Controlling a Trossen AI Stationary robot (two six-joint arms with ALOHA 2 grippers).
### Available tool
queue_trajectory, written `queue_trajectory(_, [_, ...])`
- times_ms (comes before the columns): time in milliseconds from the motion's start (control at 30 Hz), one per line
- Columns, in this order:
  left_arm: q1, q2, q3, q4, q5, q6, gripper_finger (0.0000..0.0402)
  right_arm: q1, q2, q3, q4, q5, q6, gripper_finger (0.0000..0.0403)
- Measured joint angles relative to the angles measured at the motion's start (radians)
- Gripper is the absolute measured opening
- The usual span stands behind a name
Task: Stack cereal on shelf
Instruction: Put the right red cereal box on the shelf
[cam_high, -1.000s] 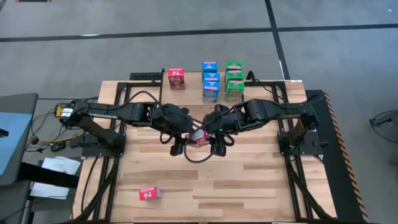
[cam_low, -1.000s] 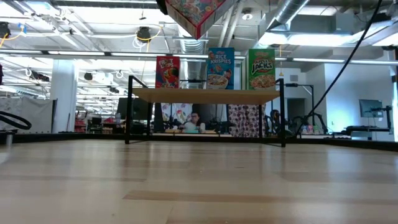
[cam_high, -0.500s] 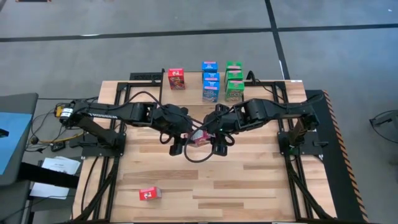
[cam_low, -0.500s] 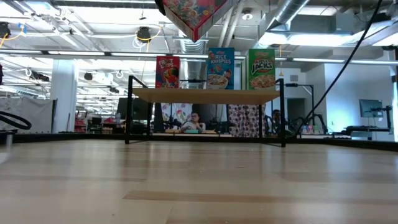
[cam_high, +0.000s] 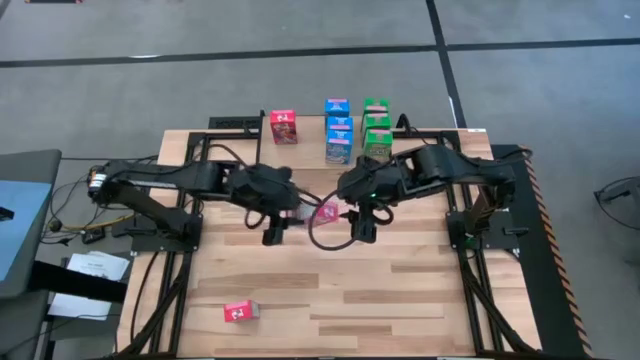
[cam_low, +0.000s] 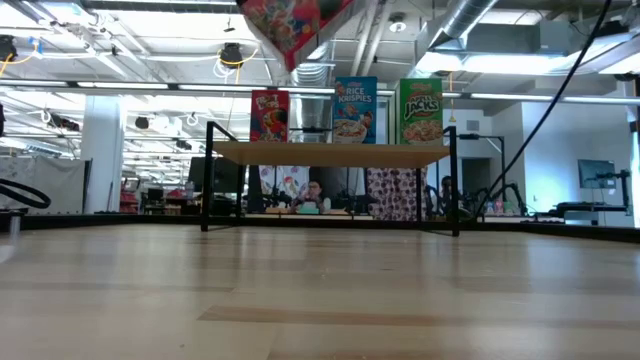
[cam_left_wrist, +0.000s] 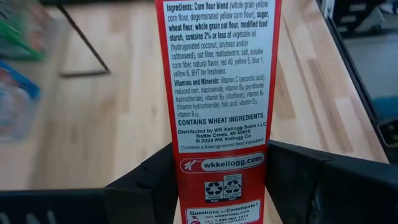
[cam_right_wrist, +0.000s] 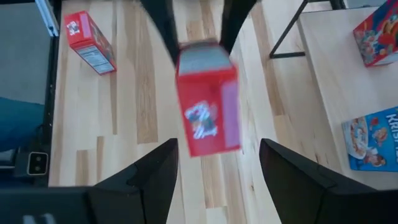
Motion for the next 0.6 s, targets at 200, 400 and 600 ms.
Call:
queue_trajectory(200, [0.013,-0.107,0.0,-0.014,-0.098,0.04,0.0181,0.005,0.001,0.075,-0.025,0.0,0.0,0.0251])
queue_trajectory(400, [0.064,-0.235,-0.047,0.033,-0.17,0.054,0.0181,0.005,-0.01,0.084,-0.075,0.0,-0.001,0.025])
queue_trajectory(600, [0.151,-0.377,-0.31,0.31,-0.176,0.058,0.0181,0.005,-0.017,0.083,-0.1,0.0,0.0,0.025])
